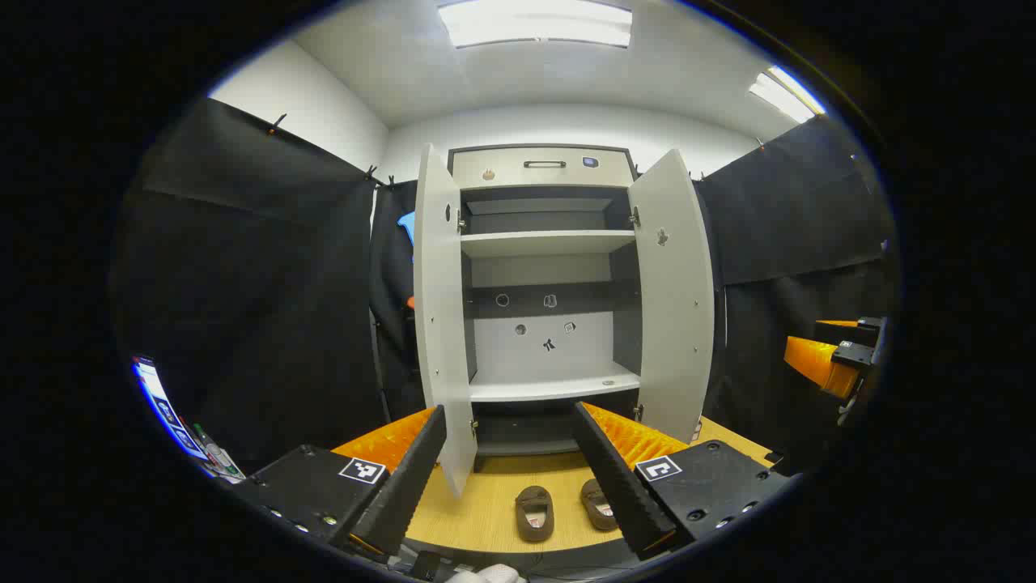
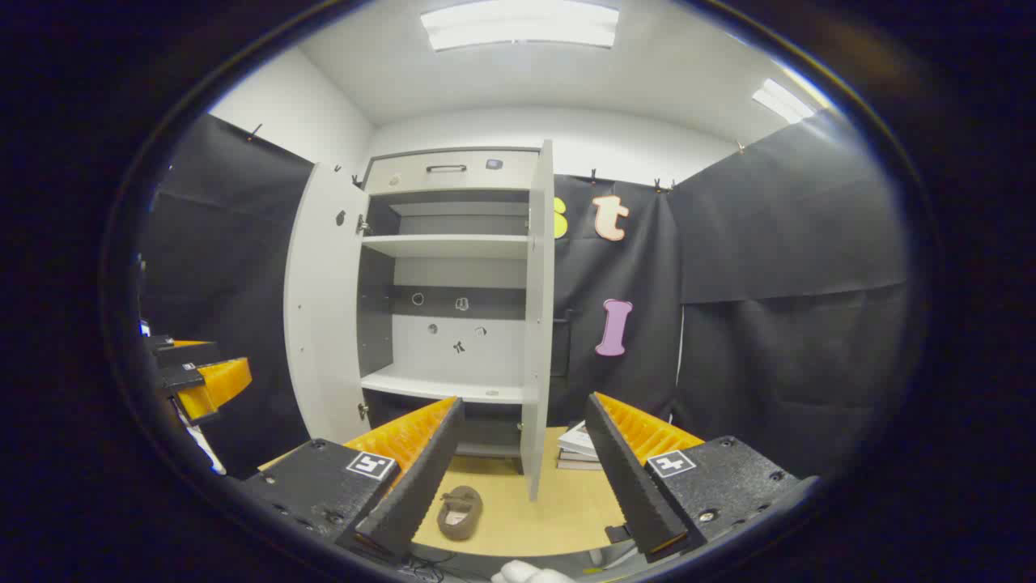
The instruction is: Grab one shoe with the right hand and put it into the shoe cabinet, grab the other shoe with the left hand and put it into the shoe cabinet; then close the right door with the right hand and the left door with the left hand.
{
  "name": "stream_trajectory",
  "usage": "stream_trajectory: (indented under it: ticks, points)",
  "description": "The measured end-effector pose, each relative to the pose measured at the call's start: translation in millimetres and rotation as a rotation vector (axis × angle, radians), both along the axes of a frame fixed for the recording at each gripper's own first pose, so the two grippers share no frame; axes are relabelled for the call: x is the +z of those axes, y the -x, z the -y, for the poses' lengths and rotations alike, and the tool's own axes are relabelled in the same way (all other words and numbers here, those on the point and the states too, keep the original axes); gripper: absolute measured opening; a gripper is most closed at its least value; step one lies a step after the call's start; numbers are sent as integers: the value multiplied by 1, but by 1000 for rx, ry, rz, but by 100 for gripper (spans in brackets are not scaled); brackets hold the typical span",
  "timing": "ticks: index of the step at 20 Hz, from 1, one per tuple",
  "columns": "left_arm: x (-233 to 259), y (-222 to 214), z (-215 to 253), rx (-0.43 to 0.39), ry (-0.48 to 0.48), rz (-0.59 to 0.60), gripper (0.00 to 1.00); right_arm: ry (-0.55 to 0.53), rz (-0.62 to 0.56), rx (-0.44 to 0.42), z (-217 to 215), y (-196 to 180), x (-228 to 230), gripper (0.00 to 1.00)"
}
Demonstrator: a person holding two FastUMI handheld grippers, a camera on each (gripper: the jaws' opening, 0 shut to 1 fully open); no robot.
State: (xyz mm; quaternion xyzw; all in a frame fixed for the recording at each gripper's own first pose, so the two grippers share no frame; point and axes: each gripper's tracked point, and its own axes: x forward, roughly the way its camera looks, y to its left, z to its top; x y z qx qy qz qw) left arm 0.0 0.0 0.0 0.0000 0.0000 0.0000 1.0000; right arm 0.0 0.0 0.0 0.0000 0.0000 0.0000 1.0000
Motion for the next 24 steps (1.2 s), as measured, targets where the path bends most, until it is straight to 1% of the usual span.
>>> stream_trajectory:
  ticks: [5, 6, 7, 8, 9, 11, 12, 17, 18, 19, 20, 21, 24]
  points:
    - [1, 7, -8, 20, -1, 6, 96, 8, -2, 31, 0, -1, -1, 98]
    - [1, 7, -10, 22, -1, 8, 96, 7, -3, 36, 0, 0, -2, 96]
    - [1, 8, -11, 25, -1, 10, 96, 6, -6, 38, 0, 0, -3, 98]
    - [1, 9, -12, 27, -1, 10, 96, 4, -8, 40, 0, 1, -3, 96]
    - [1, 10, -14, 29, 0, 10, 96, 2, -8, 42, -1, 1, -3, 98]
    - [2, 11, -16, 28, 0, 11, 96, 7, -10, 43, -1, 2, -3, 96]
    - [2, 12, -16, 28, -4, 9, 96, 8, -12, 44, -1, 2, -4, 98]
    - [-4, 13, -22, 26, -5, -1, 96, 13, -35, 48, -3, 1, -12, 98]
    - [-5, 14, -24, 28, -7, -3, 96, 18, -46, 51, -4, 0, -16, 96]
    - [-7, 14, -25, 28, -10, -5, 96, 23, -58, 56, -7, -2, -22, 98]
    - [-8, 14, -27, 31, -13, -8, 96, 29, -79, 63, -13, -5, -31, 96]
    - [-11, 13, -29, 35, -16, -13, 96, 36, -108, 69, -20, -10, -42, 98]
    - [-17, 11, -35, 46, -12, -32, 96, 42, -234, 109, -40, -31, -91, 98]
